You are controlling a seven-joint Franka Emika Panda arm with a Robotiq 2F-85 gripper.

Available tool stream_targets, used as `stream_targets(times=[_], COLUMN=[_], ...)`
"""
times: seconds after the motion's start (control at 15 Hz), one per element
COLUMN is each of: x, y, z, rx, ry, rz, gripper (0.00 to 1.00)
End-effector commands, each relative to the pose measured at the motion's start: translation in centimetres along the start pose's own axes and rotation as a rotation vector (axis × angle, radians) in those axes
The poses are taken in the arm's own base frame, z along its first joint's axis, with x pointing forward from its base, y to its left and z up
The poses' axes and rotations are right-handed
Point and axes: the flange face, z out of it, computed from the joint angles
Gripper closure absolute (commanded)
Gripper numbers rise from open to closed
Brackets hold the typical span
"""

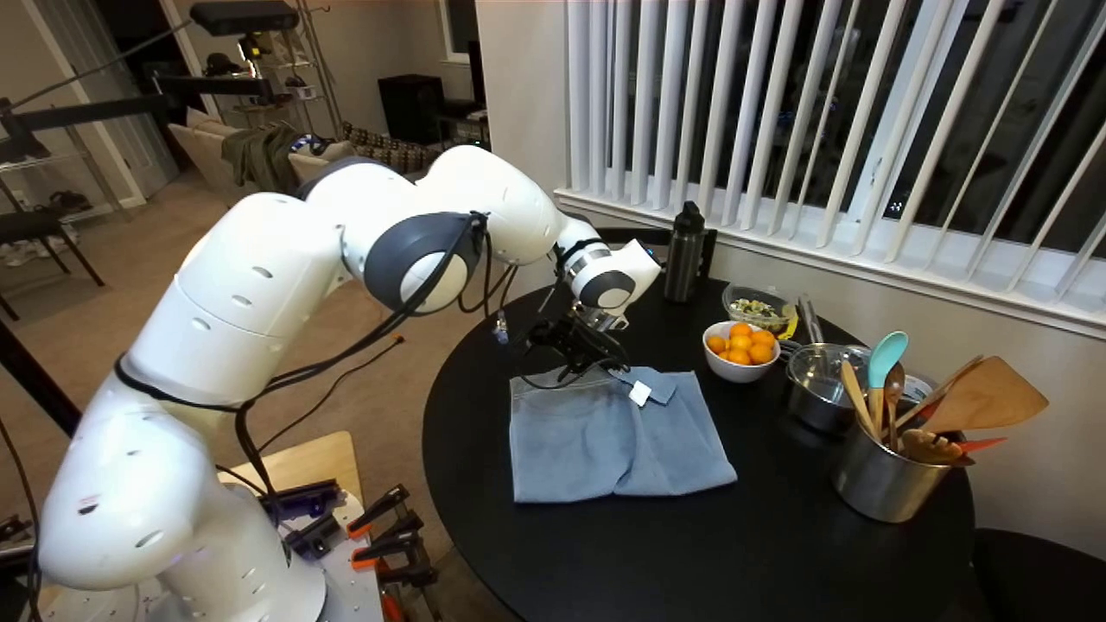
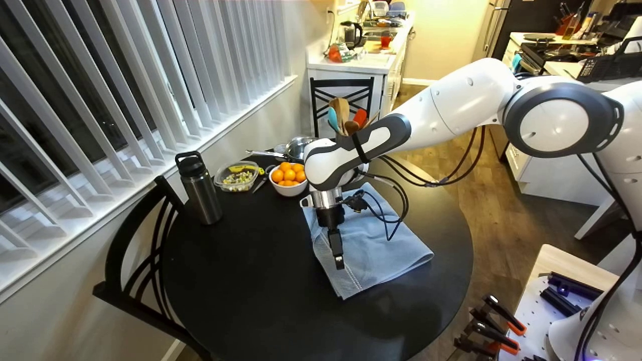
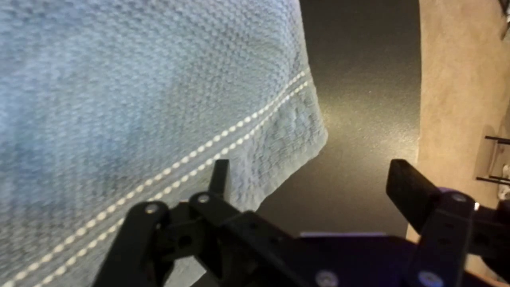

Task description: Fold the towel's length in half

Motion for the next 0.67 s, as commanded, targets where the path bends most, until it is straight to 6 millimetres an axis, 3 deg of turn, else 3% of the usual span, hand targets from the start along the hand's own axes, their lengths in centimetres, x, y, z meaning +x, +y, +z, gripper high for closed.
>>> stream_targets(times=[0.0, 0.4, 0.6], x=[-1.1, -2.8, -4.9], y=[0.4, 2.4, 4.3], z=[-3.1, -7.4, -9.0], rx=[-0.071, -0.220, -0.231], ry=[0.121, 0.319, 0.399], rz=[0.082, 0.239, 0.326], gripper=[0.00, 0.00, 0.00])
